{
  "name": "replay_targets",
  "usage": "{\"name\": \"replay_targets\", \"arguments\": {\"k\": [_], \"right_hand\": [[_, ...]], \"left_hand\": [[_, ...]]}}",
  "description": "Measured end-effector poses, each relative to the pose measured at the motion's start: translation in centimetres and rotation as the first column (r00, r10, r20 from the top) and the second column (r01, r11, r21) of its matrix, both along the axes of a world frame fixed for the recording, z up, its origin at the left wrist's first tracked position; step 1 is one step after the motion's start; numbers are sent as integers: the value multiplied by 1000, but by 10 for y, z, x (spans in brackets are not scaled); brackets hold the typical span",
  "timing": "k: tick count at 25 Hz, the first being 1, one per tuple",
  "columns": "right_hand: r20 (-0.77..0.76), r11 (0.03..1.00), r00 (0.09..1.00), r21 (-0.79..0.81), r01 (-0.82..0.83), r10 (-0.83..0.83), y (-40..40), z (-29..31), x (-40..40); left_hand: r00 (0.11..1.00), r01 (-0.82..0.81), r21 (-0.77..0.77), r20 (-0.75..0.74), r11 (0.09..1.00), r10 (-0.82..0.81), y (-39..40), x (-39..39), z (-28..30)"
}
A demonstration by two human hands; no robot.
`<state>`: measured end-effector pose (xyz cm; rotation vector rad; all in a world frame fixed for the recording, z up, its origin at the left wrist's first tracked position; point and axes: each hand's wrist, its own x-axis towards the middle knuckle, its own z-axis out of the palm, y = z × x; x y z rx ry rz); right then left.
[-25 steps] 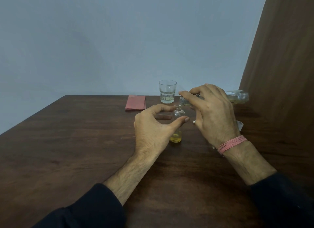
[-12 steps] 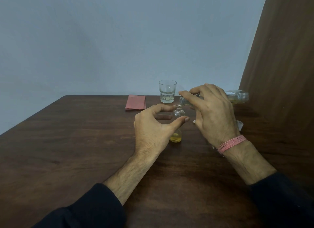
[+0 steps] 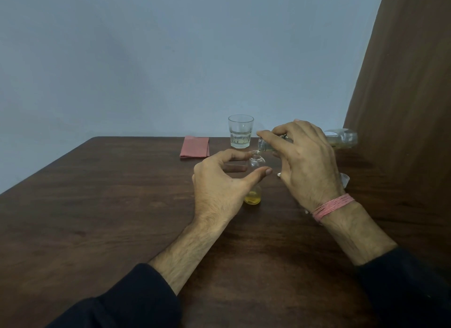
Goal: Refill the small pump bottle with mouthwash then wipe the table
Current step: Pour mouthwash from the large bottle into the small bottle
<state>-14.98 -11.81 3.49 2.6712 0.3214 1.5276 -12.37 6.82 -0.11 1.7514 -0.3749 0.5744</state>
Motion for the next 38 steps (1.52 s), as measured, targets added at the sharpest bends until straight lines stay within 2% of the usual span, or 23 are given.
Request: {"name": "replay_targets", "arguments": {"k": [38], "right_hand": [[-23,1000,1000,5,7,-7,2,3,-3]], "left_hand": [[1000,-4,15,16,1000,4,0,3,0]]}}
